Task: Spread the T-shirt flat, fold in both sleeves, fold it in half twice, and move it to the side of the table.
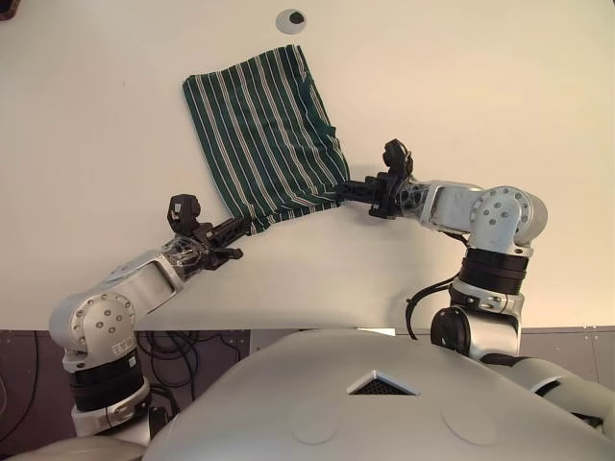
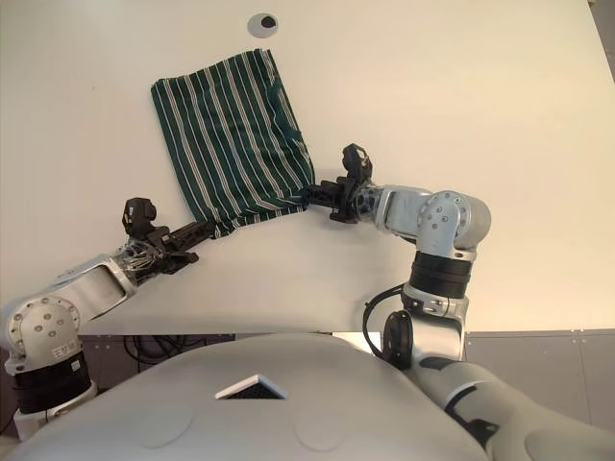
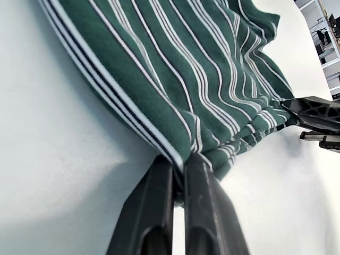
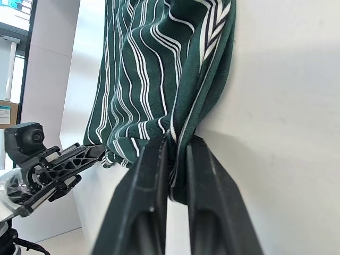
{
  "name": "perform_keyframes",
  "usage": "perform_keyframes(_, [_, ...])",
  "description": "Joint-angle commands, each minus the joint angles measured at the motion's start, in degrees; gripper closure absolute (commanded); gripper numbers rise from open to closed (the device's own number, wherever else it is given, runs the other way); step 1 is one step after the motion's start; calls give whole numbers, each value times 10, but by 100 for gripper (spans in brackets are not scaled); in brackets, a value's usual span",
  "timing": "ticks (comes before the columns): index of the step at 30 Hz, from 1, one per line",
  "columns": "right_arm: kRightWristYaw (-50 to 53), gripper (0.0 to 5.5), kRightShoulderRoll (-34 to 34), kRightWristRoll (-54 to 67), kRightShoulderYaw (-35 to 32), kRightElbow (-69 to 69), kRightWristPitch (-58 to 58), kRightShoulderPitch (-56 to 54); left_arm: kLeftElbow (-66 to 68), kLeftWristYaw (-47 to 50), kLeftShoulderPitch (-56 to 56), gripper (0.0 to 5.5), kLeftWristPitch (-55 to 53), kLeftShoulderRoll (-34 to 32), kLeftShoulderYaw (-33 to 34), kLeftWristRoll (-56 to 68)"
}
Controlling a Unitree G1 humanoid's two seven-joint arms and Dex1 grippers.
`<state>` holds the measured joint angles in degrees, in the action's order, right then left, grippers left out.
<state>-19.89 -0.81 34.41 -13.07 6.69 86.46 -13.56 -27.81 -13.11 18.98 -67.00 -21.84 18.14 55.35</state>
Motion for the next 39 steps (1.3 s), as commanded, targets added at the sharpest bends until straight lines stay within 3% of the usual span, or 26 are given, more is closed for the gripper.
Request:
perform_keyframes(1, [-20, 547, -26, 22, -5, 20, 17, -4, -33, -24, 17, 550, 7, -14, -29, -3])
perform_keyframes(10, [-95, 547, -138, 98, -31, 96, 58, 53, -105, -70, 61, 550, 34, -28, -44, 19])
perform_keyframes(15, [-160, 547, -259, 239, -68, 172, 60, 133, -192, -150, 150, 550, 69, -72, -22, 59])
perform_keyframes(18, [-163, 547, -286, 314, -99, 163, 60, 125, -211, -174, 185, 550, 93, -81, -25, 65])
perform_keyframes(28, [70, 547, -111, 220, -118, -60, 22, -120, -20, -9, -27, 550, 69, -81, -11, 155])
perform_keyframes(34, [85, 547, -79, 155, -74, -146, -48, -180, 119, 17, -175, 550, 56, -75, -48, 112])
perform_keyframes(39, [75, 547, -69, 111, -43, -211, -108, -209, 162, 23, -206, 550, 56, -60, -50, 85])
